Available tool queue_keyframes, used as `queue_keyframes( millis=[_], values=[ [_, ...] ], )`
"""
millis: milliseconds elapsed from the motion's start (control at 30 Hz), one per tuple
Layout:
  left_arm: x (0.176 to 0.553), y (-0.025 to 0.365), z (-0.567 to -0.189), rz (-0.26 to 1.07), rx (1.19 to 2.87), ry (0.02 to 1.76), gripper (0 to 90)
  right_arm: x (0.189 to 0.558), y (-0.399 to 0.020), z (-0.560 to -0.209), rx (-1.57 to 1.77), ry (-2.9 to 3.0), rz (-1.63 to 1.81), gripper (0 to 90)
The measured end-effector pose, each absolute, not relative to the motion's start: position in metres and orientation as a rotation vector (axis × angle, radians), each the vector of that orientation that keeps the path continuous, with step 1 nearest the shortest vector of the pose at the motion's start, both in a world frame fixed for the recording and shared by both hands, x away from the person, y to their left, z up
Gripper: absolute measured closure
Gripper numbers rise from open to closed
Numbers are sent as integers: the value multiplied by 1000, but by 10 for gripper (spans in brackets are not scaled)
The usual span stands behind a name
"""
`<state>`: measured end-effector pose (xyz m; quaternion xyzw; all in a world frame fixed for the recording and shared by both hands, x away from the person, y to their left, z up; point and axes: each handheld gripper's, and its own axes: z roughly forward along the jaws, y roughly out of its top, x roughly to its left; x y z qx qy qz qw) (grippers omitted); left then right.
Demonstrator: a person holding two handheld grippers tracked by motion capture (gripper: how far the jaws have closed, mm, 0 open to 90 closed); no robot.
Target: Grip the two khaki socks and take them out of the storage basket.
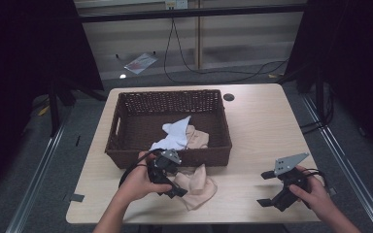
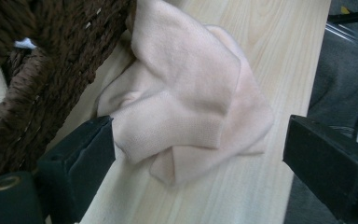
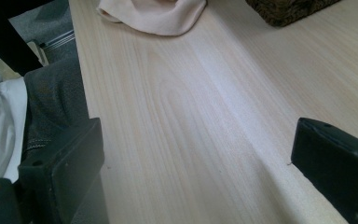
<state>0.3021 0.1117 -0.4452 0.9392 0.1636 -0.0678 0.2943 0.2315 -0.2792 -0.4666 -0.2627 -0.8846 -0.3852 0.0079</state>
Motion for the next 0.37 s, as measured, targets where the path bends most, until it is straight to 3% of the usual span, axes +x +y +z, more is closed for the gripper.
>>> queue_keyframes(
  millis=[367],
  values=[
    [300,107,-458,-159,2533,418,79,231,-280,-466,-825,-2778,-1205,24]
  ],
)
